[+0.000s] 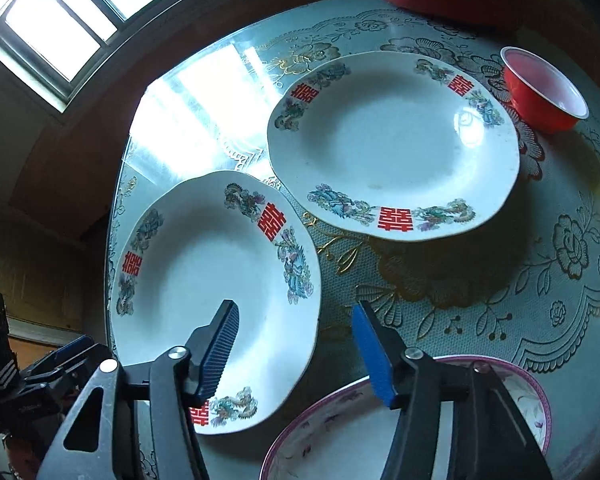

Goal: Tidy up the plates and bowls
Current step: 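Move both grippers to the deep white plate's rim and close them on it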

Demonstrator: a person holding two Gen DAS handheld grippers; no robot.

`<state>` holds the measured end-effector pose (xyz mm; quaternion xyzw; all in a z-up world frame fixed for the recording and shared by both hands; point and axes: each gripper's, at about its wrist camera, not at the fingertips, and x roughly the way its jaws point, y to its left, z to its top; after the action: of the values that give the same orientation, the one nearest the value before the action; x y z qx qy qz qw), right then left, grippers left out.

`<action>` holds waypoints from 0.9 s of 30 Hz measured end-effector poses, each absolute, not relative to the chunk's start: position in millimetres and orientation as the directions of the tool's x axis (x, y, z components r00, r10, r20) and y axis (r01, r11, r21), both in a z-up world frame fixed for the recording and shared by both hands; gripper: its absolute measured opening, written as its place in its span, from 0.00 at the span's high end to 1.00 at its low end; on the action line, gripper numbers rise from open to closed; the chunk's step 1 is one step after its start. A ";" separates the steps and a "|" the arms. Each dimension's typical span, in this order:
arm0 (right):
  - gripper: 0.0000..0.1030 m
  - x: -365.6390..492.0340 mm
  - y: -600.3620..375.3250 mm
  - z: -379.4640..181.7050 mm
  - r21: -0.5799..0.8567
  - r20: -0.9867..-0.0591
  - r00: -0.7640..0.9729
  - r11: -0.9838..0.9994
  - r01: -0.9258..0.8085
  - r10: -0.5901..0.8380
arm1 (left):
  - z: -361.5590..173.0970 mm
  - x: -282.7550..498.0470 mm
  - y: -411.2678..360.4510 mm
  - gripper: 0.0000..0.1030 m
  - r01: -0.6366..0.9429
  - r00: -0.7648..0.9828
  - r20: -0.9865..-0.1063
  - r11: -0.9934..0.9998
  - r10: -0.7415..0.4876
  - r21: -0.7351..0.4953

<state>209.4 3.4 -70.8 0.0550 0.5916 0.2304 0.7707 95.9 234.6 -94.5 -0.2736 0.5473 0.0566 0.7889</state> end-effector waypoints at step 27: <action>0.68 215.1 25.6 -100.0 0.350 -0.903 0.154 0.894 -0.279 0.401 | -112.8 151.4 242.4 0.14 -0.268 0.474 -0.839 0.864 -0.267 -0.426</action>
<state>215.1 25.6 -100.0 0.0501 0.6106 0.2244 0.7578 151.4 242.4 -112.8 -0.2608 0.5129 0.0002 0.8179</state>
